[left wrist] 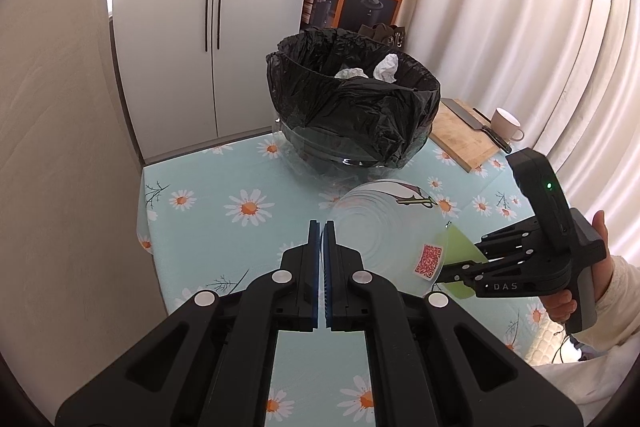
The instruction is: Collect trash
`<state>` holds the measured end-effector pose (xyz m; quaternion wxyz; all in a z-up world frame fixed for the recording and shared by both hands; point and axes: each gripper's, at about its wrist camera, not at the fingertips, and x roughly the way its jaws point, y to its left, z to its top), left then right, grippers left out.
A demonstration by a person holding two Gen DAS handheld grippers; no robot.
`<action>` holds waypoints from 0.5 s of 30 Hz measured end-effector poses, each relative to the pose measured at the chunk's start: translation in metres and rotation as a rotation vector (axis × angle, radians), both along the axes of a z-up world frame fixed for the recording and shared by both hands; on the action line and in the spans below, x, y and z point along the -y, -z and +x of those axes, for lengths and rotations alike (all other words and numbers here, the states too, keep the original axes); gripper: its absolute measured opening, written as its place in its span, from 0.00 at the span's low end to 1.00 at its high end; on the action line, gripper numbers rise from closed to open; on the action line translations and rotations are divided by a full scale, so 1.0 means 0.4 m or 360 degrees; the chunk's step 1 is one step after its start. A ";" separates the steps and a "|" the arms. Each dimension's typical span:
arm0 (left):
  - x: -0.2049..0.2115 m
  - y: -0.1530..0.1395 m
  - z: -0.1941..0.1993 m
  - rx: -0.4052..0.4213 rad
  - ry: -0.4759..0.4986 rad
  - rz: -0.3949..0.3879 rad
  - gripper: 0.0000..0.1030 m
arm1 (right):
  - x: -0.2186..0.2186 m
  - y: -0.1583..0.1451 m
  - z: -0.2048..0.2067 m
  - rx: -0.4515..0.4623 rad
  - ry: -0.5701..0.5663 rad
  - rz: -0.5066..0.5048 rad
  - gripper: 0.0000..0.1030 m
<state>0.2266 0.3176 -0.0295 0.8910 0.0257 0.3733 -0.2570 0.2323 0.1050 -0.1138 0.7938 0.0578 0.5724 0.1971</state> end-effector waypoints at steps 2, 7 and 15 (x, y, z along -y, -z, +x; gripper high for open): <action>0.026 -0.005 -0.003 0.0002 0.0009 0.0025 0.02 | 0.030 -0.010 0.002 0.0010 0.0012 0.0022 0.12; 0.085 -0.017 -0.016 -0.0003 -0.0019 0.0029 0.02 | 0.112 -0.037 0.004 0.0032 0.0021 0.0025 0.12; 0.198 -0.026 -0.051 -0.0012 -0.0082 0.0041 0.02 | 0.253 -0.086 -0.003 0.0114 -0.0020 -0.0025 0.12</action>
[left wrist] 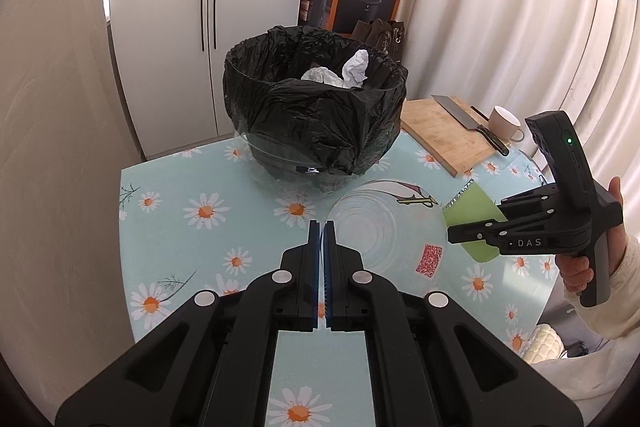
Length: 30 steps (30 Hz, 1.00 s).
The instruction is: Collect trash
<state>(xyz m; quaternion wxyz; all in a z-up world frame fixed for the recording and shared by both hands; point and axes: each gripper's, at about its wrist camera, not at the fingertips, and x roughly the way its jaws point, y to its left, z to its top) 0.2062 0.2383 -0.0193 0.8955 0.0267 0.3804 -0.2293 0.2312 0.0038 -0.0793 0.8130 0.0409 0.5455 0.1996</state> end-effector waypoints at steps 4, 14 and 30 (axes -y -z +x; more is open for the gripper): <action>0.054 -0.001 -0.016 -0.0015 -0.0029 0.0014 0.02 | 0.056 -0.018 -0.004 0.0044 -0.0052 -0.0023 0.12; 0.167 -0.010 -0.062 0.0024 -0.0134 0.0024 0.02 | 0.135 -0.061 -0.008 0.0166 -0.0233 -0.0055 0.12; 0.250 -0.009 -0.130 0.0105 -0.0337 -0.0090 0.02 | 0.204 -0.166 -0.041 0.0399 -0.0521 -0.0069 0.12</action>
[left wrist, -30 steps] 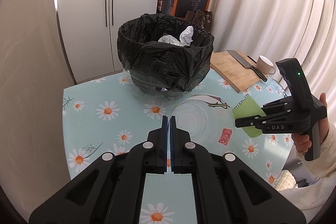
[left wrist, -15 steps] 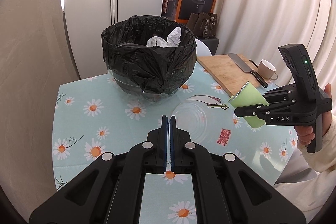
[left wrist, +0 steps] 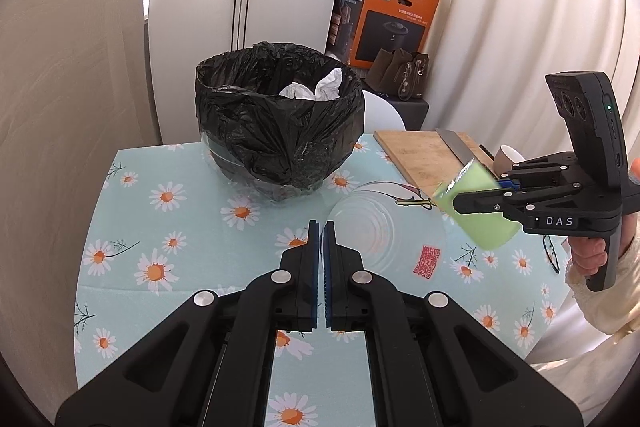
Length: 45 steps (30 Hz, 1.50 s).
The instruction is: Collect trash
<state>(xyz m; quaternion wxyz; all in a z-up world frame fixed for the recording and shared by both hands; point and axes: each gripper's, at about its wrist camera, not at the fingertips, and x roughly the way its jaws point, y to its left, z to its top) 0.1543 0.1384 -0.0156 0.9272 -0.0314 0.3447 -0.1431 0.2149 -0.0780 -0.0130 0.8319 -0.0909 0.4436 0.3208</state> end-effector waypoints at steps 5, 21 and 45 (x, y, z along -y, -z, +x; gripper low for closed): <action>0.000 -0.006 0.005 -0.0008 -0.0030 -0.0018 0.02 | 0.005 -0.031 0.012 0.0046 -0.0068 0.0077 0.05; -0.049 0.009 0.084 -0.0029 -0.0048 -0.0035 0.02 | 0.006 0.093 0.068 -0.0129 -0.0131 0.0011 0.60; -0.148 0.087 0.023 -0.0141 -0.0228 -0.0072 0.02 | -0.143 0.397 0.000 -0.0456 -0.0986 -0.0357 0.84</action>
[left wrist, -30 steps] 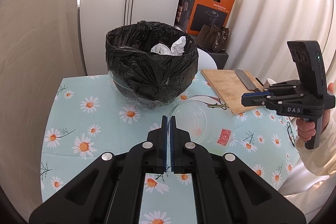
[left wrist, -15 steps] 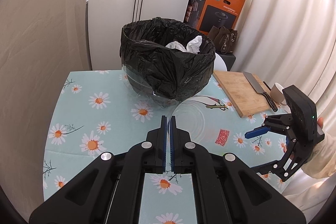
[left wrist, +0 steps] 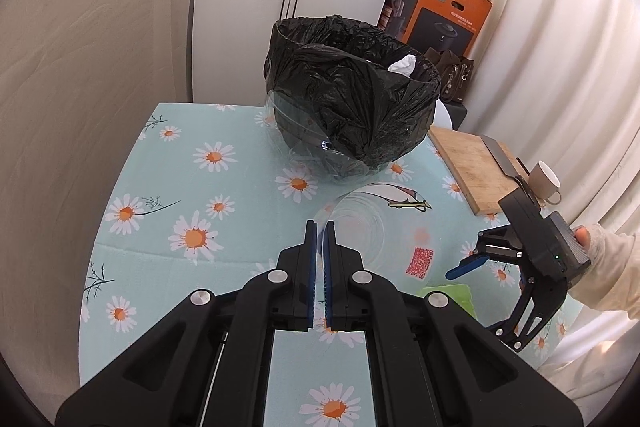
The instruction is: Collect trash
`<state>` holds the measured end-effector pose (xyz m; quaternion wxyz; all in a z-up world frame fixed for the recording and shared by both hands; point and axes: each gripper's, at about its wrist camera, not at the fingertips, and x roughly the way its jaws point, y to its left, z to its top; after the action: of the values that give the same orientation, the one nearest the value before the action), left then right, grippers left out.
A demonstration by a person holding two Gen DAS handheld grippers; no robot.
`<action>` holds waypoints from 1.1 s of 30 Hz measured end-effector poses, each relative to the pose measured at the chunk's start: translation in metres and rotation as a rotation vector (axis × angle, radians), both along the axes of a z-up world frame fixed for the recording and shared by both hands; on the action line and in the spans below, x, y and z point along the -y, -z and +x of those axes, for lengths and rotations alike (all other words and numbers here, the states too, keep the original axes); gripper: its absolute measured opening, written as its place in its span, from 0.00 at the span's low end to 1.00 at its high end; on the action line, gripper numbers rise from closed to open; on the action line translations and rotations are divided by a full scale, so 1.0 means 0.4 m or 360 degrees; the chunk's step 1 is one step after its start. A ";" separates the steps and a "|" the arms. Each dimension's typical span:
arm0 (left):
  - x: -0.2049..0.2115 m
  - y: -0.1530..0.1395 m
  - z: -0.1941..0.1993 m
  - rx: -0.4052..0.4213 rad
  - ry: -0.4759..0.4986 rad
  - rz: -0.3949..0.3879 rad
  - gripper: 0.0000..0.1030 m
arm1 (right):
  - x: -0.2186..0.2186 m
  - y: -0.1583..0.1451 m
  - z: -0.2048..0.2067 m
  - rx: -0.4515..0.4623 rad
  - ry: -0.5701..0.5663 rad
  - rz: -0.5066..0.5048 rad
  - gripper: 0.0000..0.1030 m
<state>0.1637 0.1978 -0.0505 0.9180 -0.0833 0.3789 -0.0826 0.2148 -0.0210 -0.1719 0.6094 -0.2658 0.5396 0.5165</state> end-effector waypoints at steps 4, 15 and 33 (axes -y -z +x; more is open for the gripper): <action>-0.007 0.001 0.000 -0.0013 -0.0015 0.0017 0.02 | -0.012 0.027 0.009 -0.0022 -0.0043 -0.0042 0.51; 0.026 -0.032 0.050 0.0021 0.0093 0.0046 0.02 | 0.078 -0.031 0.017 -0.0060 0.0234 0.0136 0.06; 0.084 -0.157 0.151 0.0117 0.0279 0.0172 0.02 | 0.257 -0.267 0.094 0.0320 0.0729 0.0376 0.06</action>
<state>0.2243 0.1642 0.0125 0.9236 0.0028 0.3548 -0.1450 0.2524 -0.1238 -0.0652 0.7876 -0.1138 0.4585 0.3957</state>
